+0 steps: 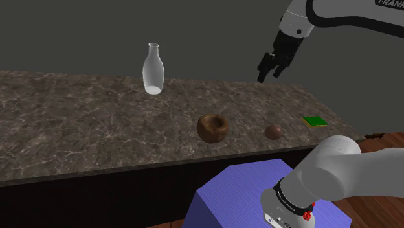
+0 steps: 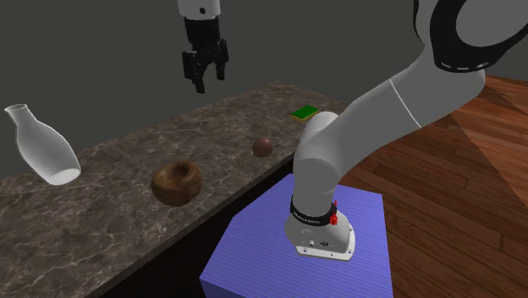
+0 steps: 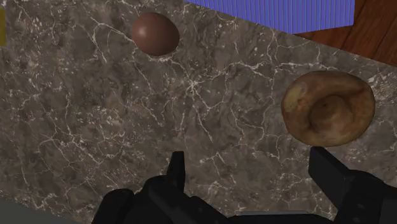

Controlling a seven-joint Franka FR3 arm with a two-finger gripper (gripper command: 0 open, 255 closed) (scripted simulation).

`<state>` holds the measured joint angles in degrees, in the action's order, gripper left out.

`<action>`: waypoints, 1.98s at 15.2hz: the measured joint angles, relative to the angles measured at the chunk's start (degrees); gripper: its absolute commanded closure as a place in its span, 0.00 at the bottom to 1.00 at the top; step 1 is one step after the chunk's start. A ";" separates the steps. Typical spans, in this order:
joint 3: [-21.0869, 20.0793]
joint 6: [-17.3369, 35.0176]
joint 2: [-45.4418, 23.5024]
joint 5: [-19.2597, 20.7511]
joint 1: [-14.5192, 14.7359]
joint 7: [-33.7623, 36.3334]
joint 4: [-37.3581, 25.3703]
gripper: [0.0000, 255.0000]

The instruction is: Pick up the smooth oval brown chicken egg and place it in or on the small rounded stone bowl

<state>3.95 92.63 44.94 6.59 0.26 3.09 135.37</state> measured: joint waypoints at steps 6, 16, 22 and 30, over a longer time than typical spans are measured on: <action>9.66 -0.83 1.03 -0.17 1.71 -13.60 3.42 0.00; 35.33 -3.40 -8.92 2.93 7.58 -50.01 4.63 0.00; 52.30 -3.10 -26.31 1.38 16.87 -75.22 0.51 0.00; 56.72 1.60 -31.80 0.71 19.07 -83.28 4.55 0.00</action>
<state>60.67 94.23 13.14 7.30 19.33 -80.19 139.92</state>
